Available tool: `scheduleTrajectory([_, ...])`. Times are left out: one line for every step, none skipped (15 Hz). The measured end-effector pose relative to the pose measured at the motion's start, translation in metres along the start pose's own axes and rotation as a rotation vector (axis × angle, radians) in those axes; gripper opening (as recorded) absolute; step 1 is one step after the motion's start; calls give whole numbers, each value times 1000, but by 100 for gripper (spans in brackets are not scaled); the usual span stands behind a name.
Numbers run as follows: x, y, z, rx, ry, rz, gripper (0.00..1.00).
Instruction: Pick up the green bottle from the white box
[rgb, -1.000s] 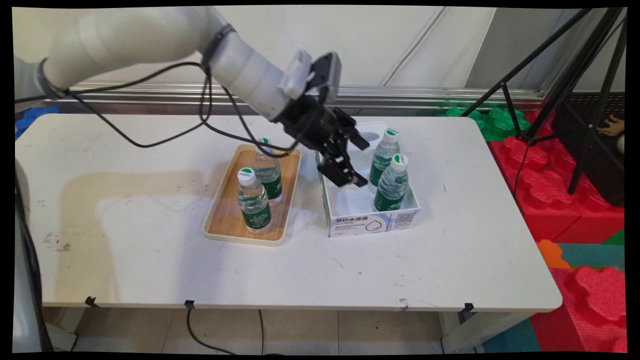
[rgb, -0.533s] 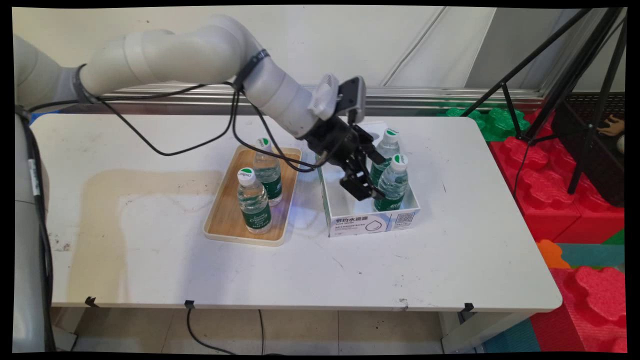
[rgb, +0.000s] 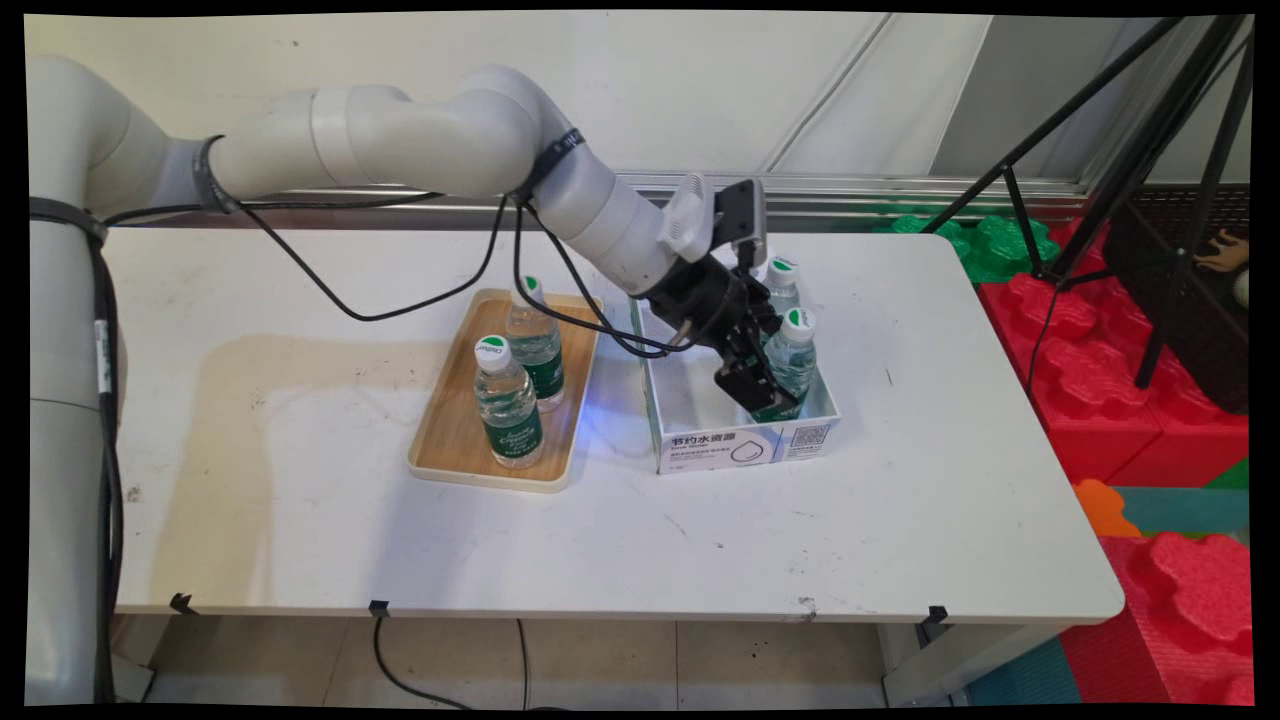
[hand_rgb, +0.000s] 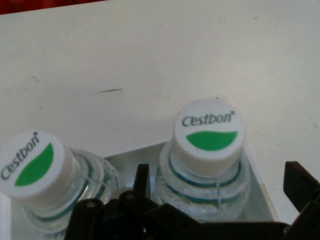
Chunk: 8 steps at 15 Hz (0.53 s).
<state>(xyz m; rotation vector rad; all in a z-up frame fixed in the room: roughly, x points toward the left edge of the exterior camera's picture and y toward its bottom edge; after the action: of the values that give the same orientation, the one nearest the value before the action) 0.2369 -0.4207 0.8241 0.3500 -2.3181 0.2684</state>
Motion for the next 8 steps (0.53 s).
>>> scheduleTrajectory([0, -1, 4, 2, 0, -3, 100])
scheduleTrajectory([0, -1, 7, 2, 0, -5, 100])
scheduleTrajectory([0, -1, 10, 3, 1, -8, 100])
scheduleTrajectory([1, -1, 12, 4, 1, -10, 100])
scheduleTrajectory([1, -2, 15, 4, 2, -12, 100])
scheduleTrajectory([1, -2, 17, 6, 3, -14, 100])
scheduleTrajectory([1, -2, 19, 7, 5, -17, 0])
scheduleTrajectory([1, -2, 20, 9, 7, -19, 0])
